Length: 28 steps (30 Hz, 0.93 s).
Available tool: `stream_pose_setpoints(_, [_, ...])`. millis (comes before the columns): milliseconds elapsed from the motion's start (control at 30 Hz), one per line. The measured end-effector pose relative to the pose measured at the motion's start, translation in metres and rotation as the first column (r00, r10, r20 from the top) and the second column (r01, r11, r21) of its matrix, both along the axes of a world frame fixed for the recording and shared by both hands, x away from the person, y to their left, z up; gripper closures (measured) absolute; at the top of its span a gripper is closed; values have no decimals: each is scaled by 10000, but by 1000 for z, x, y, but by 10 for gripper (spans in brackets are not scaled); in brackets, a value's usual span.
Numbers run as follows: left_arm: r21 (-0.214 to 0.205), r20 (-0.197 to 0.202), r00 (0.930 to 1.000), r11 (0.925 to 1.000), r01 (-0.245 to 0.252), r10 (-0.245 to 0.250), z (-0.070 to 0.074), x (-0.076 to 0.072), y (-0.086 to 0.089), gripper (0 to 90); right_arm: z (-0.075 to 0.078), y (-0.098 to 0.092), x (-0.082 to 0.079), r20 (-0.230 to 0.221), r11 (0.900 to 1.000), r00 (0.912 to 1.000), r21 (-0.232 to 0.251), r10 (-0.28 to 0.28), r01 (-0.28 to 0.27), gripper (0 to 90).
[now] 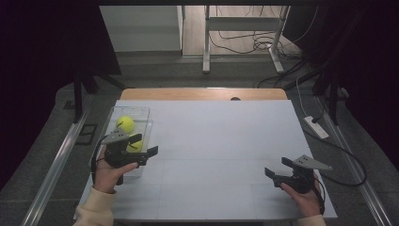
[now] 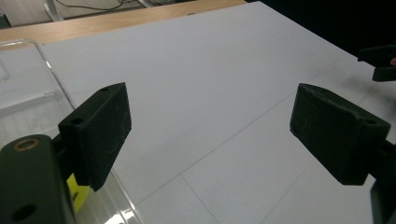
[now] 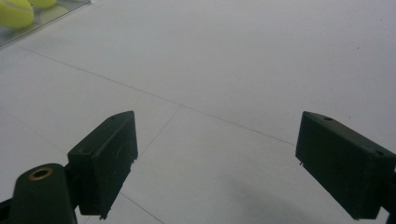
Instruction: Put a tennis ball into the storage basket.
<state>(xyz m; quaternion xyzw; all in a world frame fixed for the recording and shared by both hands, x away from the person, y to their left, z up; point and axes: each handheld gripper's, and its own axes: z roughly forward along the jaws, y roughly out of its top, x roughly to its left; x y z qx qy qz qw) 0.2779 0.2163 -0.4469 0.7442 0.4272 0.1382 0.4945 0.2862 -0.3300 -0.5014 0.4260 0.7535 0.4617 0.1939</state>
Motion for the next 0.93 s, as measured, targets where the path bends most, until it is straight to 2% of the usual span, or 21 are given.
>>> stream_pose_setpoints(200, [-101,-2,9998,9997,214,-214,-10,-11,-7,131,2,-2,-1,41,10000,10000,44,-15,15,128])
stream_pose_setpoints(400, [51,73,9994,9994,342,-342,-17,-18,-13,125,3,-2,-1,143,10000,9999,84,-14,13,128])
stream_pose_setpoints(467, [56,-23,9994,9993,360,-360,-21,-20,-14,125,4,-2,0,165,10000,9999,97,-17,16,128])
stream_pose_setpoints(700, [115,-72,9993,9993,356,-355,-25,-21,-14,122,7,-3,0,195,9995,9998,301,-10,4,129])
stream_pose_setpoints(933, [185,-72,9992,9990,399,-398,-26,-20,-16,119,7,-1,-1,219,9995,9997,287,84,-91,128])
